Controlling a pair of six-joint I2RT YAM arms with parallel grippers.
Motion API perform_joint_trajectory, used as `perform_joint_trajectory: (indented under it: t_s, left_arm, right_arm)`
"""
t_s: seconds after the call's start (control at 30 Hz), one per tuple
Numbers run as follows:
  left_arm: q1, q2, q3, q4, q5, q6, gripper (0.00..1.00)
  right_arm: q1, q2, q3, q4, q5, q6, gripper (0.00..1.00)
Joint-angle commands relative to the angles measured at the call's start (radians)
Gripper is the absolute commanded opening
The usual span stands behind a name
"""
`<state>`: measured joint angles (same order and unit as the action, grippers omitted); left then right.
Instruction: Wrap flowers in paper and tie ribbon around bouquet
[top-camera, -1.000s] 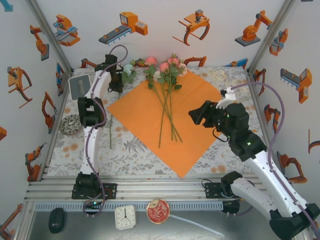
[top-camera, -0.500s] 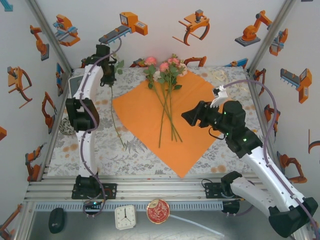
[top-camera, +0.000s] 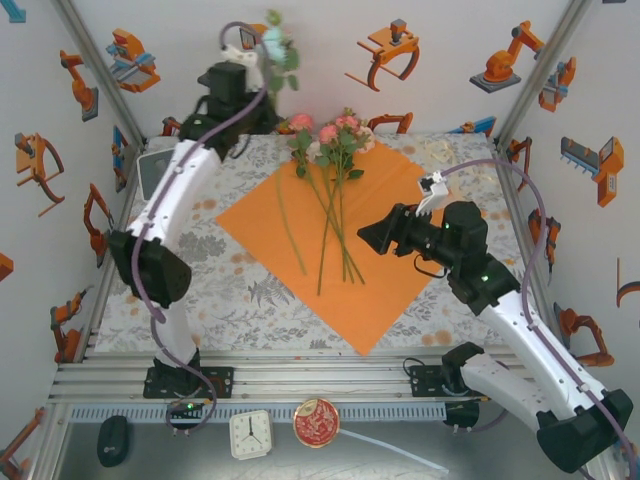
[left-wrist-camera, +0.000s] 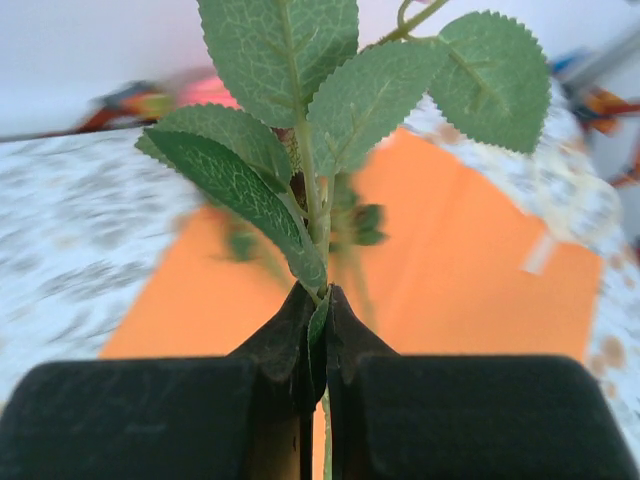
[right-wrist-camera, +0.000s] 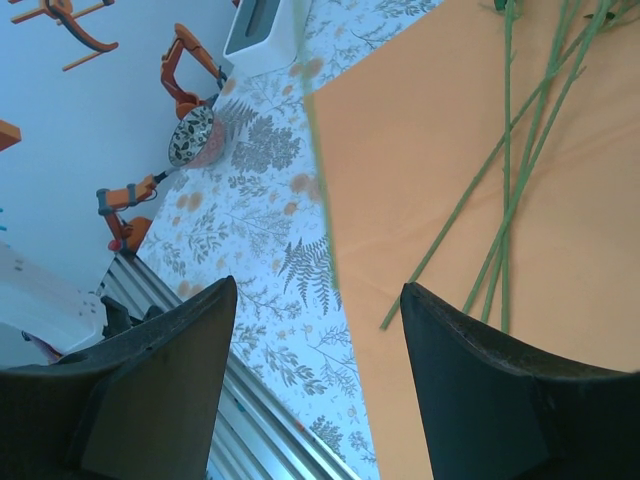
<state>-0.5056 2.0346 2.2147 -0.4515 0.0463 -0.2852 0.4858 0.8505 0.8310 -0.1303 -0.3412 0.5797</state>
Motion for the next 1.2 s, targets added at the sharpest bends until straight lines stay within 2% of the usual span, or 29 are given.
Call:
perform_joint_trajectory:
  t_s: [0.0, 0.07, 0.1, 0.13, 0.23, 0.27, 0.4, 0.6, 0.7, 0.77, 0.87, 1.0, 1.17]
  left_arm:
    - [-0.097, 0.288, 0.308, 0.002, 0.057, 0.002, 0.00]
    - [-0.131, 0.471, 0.564, -0.034, 0.053, -0.028, 0.00]
    - [-0.136, 0.515, 0.612, -0.003, 0.061, -0.061, 0.00]
    - [-0.137, 0.550, 0.605, 0.070, 0.079, -0.105, 0.00]
    - [-0.127, 0.554, 0.370, 0.455, 0.190, -0.240, 0.00]
    - [-0.125, 0.577, 0.356, 0.501, 0.198, -0.239, 0.00]
    - [-0.124, 0.703, 0.535, 0.361, 0.161, -0.096, 0.00]
    - [-0.118, 0.730, 0.477, 0.367, 0.119, 0.033, 0.00]
    - [-0.119, 0.744, 0.477, 0.389, 0.143, 0.068, 0.11]
    - [-0.117, 0.749, 0.482, 0.401, 0.141, 0.076, 0.13]
    - [-0.114, 0.745, 0.493, 0.394, 0.133, 0.071, 0.30]
    - [-0.115, 0.685, 0.476, 0.373, 0.128, 0.077, 0.45]
    - [-0.122, 0.526, 0.385, 0.348, 0.118, 0.094, 0.45]
  right_arm:
    - [0.004, -0.055, -0.014, -0.013, 0.025, -0.002, 0.61]
    - [0.004, -0.093, -0.039, -0.022, 0.042, -0.001, 0.61]
    - [0.004, -0.110, -0.052, -0.022, 0.046, -0.002, 0.61]
    - [0.004, -0.127, -0.066, -0.022, 0.054, 0.000, 0.61]
    - [0.003, -0.157, -0.099, -0.011, 0.066, 0.016, 0.61]
    - [0.004, -0.162, -0.103, -0.012, 0.061, 0.020, 0.61]
    - [0.004, -0.178, -0.111, -0.041, 0.052, 0.020, 0.61]
    - [0.004, -0.193, -0.129, -0.045, 0.074, -0.003, 0.61]
    - [0.004, -0.183, -0.132, -0.031, 0.074, -0.002, 0.61]
    - [0.003, -0.172, -0.130, -0.027, 0.074, 0.001, 0.61]
    - [0.004, -0.158, -0.114, -0.035, 0.073, 0.005, 0.61]
    - [0.004, -0.156, -0.096, -0.057, 0.103, 0.005, 0.61]
    - [0.004, -0.167, -0.093, -0.091, 0.182, 0.028, 0.61]
